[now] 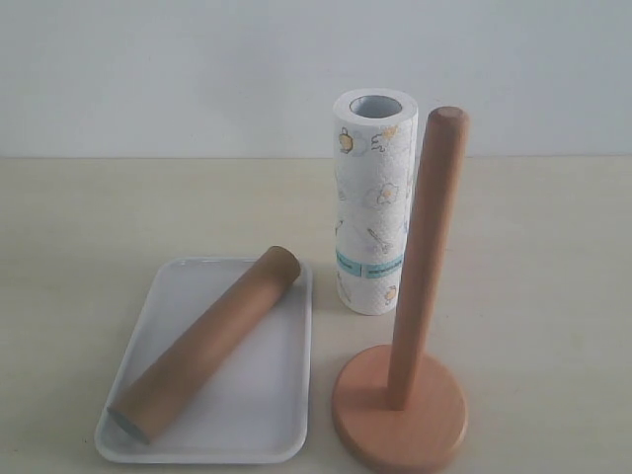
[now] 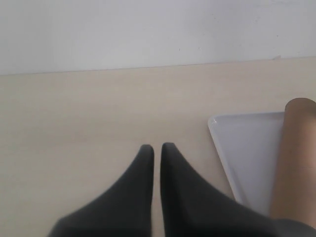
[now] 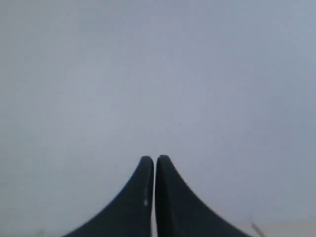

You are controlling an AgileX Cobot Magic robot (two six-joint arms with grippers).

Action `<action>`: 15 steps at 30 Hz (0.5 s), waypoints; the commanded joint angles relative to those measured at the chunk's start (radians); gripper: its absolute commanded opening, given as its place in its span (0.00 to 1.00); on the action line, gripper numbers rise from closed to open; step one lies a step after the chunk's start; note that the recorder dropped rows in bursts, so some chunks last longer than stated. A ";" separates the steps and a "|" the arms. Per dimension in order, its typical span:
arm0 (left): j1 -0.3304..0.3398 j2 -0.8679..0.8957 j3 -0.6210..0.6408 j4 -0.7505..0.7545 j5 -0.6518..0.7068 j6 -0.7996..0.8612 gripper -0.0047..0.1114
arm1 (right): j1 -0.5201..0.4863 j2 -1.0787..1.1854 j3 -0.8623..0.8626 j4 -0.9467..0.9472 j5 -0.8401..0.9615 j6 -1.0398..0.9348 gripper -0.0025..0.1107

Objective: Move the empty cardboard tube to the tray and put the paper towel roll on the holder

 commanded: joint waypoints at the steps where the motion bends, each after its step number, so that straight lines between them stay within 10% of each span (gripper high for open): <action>1: 0.002 -0.003 0.004 -0.010 0.002 -0.007 0.08 | -0.001 0.147 -0.132 0.004 -0.071 -0.066 0.03; 8: 0.002 -0.003 0.004 -0.010 0.002 -0.007 0.08 | -0.001 0.855 -0.551 0.004 0.078 -0.066 0.03; 15: 0.002 -0.003 0.004 -0.010 0.002 -0.007 0.08 | -0.001 1.076 -0.624 0.004 0.027 -0.023 0.03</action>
